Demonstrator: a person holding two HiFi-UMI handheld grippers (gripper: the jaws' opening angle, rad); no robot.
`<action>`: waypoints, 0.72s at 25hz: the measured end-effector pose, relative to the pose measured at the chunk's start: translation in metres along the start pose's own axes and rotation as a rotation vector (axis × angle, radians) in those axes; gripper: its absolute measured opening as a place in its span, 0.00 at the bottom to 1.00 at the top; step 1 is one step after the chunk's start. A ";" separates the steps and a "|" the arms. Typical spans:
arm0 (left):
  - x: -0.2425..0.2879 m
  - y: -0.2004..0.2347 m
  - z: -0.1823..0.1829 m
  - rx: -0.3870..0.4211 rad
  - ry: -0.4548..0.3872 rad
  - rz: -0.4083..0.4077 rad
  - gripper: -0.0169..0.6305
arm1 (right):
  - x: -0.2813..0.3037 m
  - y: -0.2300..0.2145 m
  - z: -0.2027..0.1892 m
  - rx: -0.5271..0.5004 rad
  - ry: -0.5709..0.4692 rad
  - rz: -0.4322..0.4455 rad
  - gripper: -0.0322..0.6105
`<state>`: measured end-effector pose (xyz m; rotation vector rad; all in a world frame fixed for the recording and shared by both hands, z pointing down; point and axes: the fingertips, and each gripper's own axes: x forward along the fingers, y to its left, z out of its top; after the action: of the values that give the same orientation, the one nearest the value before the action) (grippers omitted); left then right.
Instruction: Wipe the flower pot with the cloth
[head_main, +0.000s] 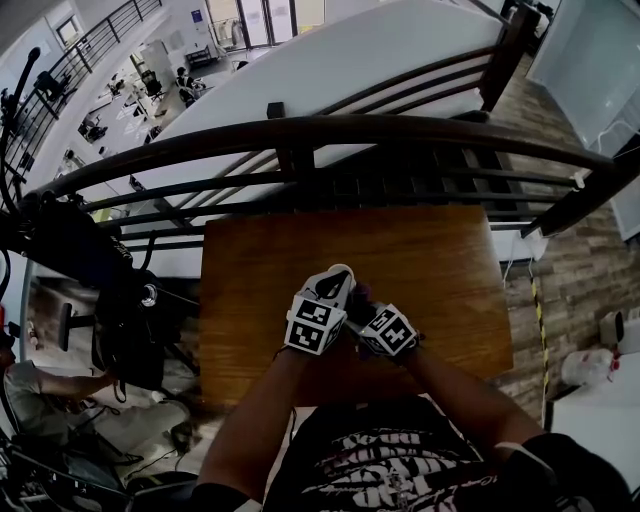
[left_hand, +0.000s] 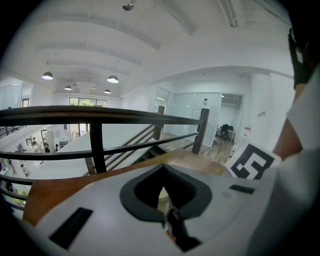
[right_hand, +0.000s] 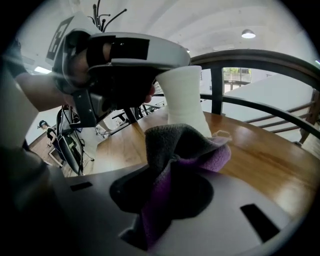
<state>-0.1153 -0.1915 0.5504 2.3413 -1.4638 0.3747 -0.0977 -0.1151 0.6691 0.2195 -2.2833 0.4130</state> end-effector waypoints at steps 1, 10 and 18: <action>-0.001 0.000 -0.001 0.000 0.001 0.001 0.02 | 0.002 0.003 0.000 -0.008 0.003 0.005 0.16; 0.001 -0.001 0.000 -0.002 0.012 -0.003 0.02 | 0.019 0.026 0.006 -0.057 0.016 0.074 0.16; -0.001 0.002 -0.001 -0.015 0.003 0.003 0.02 | 0.031 0.034 0.010 -0.090 0.039 0.087 0.16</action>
<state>-0.1174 -0.1909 0.5512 2.3265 -1.4636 0.3672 -0.1351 -0.0877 0.6785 0.0656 -2.2730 0.3547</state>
